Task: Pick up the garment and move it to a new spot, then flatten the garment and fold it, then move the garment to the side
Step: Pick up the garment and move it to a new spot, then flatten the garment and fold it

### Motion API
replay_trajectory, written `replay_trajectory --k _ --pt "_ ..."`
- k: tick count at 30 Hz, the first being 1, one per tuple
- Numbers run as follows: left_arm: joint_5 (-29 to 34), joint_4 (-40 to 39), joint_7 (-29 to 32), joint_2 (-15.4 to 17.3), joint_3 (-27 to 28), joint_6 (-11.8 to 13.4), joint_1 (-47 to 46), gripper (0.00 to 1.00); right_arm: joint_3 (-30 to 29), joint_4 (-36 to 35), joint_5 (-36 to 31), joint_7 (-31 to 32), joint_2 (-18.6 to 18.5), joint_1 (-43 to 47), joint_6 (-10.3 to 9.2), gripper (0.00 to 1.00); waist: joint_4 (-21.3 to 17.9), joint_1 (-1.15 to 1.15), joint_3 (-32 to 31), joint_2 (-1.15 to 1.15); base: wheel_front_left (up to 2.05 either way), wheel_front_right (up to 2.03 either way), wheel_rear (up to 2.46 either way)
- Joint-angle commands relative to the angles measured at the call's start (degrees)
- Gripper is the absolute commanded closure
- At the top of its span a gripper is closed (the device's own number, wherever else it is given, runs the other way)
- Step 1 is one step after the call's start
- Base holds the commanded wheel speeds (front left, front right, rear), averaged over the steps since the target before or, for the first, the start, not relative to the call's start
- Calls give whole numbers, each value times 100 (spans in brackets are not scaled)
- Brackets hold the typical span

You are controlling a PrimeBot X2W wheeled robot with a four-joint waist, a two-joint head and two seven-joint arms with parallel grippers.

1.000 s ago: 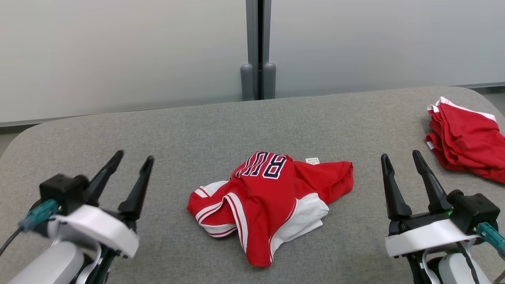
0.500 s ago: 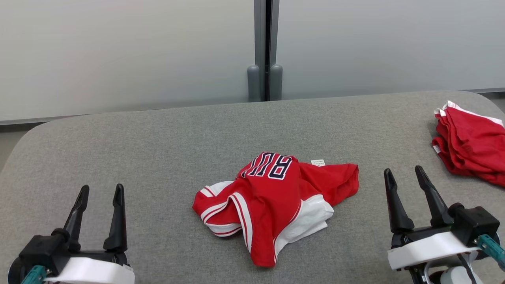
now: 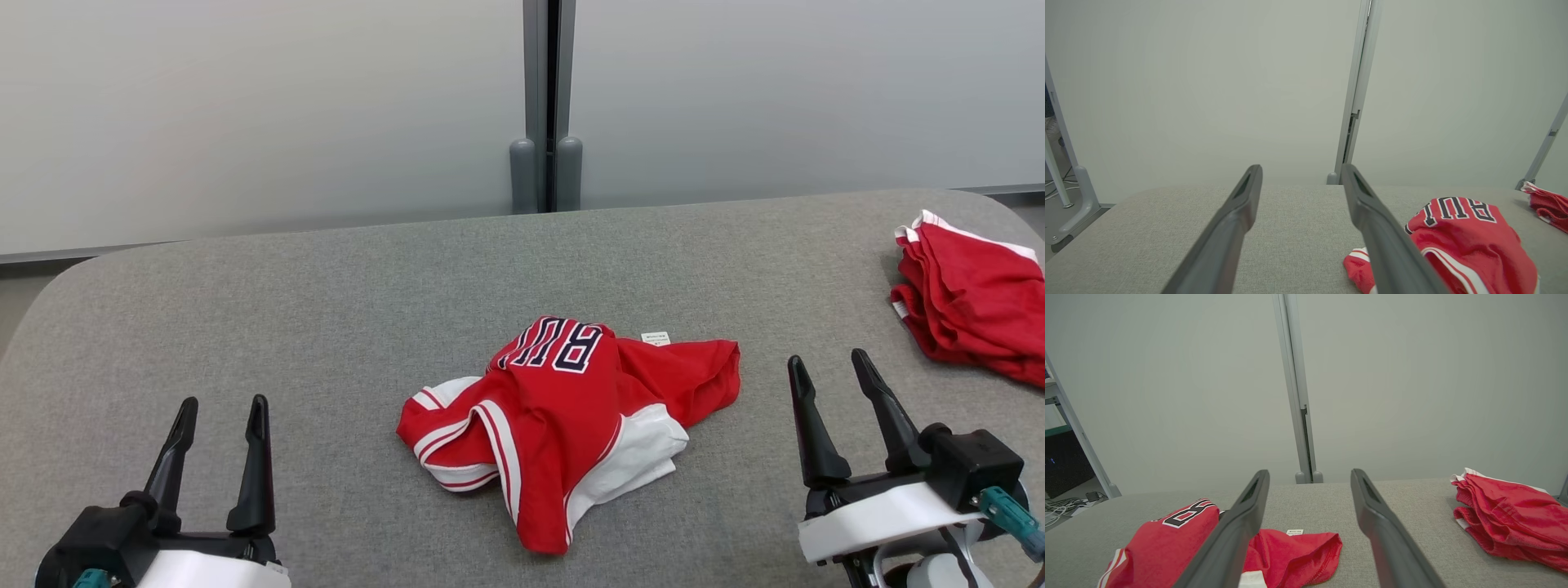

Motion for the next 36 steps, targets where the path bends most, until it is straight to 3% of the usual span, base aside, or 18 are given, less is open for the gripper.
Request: replay_trajectory --k 1,9,12,19,28,36 --pt "86 29 -25 -44 80 -76 -1 0 -11 5 -5 -28 -49 -12 -1 0 0 0 -3 0 0 0 0" --pt "307 157 -25 -262 189 -318 66 0 86 42 11 -28 -75 -42 -1 0 -16 0 5 0 0 0 0" --pt "342 291 97 -221 -18 -497 98 0 106 45 14 -28 -101 -71 -1 0 -35 0 9 0 0 0 0" --pt "-285 275 1468 -264 -600 -943 102 0 92 30 6 -28 -155 -119 -1 0 -85 0 14 0 0 0 0" --pt "-1261 -59 3013 -251 -1273 -1149 91 0 4 -31 -43 -28 -203 -218 -1 0 -225 0 100 0 0 0 0" --pt "-1923 297 3649 -310 -1889 -1206 -205 0 -11 -120 -82 -28 -205 -469 -1 0 -467 0 459 0 0 0 0"
